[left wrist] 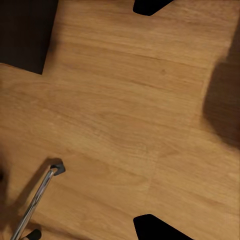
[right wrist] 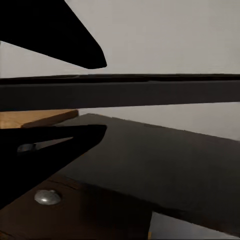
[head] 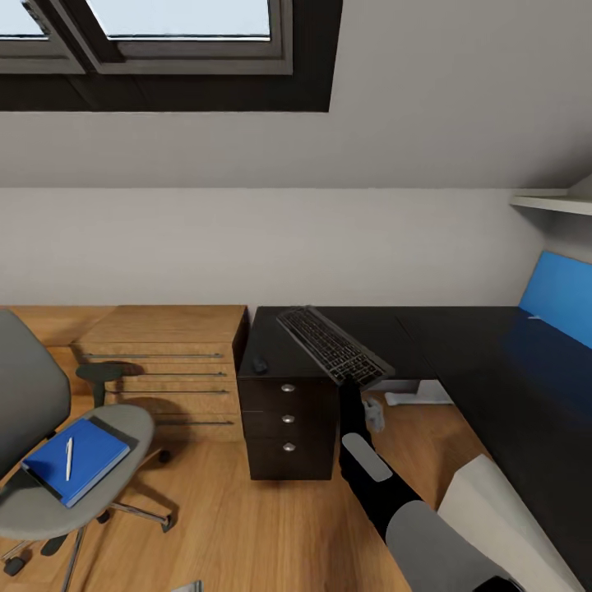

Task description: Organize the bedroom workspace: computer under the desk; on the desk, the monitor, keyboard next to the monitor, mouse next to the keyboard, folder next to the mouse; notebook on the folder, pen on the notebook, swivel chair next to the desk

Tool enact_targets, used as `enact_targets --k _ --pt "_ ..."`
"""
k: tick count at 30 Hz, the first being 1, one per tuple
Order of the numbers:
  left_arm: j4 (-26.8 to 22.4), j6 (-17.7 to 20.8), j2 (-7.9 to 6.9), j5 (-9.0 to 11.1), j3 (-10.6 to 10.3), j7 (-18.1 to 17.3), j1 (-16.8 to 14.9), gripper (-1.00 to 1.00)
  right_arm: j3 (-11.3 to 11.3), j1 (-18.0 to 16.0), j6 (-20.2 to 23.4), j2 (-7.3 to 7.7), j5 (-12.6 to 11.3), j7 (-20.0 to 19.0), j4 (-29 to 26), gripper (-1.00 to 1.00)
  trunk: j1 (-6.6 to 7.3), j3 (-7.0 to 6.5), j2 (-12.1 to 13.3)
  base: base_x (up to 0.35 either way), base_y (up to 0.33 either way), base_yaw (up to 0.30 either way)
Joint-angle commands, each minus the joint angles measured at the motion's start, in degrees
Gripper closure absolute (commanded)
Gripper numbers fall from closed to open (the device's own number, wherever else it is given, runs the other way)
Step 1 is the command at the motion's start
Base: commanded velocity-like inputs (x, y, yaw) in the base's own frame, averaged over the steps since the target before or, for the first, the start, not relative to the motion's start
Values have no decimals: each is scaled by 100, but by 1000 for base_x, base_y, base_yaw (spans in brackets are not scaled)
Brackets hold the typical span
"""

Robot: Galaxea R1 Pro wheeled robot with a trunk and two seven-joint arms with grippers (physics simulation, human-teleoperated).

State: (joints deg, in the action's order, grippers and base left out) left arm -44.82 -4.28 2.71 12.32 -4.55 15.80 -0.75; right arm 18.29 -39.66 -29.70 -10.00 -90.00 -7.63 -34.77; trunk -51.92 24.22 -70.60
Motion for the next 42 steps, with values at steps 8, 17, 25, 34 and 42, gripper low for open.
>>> enact_targets --k 8,17,25,34,42 --pt "-4 -36 1 60 -29 37 -4 -100 77 -6 -176 0 -663 -56 8 100 0 6 -4 0 35 0" --pt "-38 -16 3 60 -122 17 -4 -100 74 -6 -163 0 -928 -56 -17 100 0 6 -4 0 277 0" --pt "-2048 1632 17 113 -185 24 -4 -100 68 -6 -168 0 -990 -63 -21 100 0 6 -4 0 265 0" --pt "-4085 3377 301 775 -181 49 -4 -100 41 -6 -168 0 -991 -62 -37 100 0 6 -4 0 35 0" --pt "-3953 3359 283 745 -174 54 -4 -100 13 -6 -168 0 -974 -63 -54 100 0 6 -4 24 0 0"
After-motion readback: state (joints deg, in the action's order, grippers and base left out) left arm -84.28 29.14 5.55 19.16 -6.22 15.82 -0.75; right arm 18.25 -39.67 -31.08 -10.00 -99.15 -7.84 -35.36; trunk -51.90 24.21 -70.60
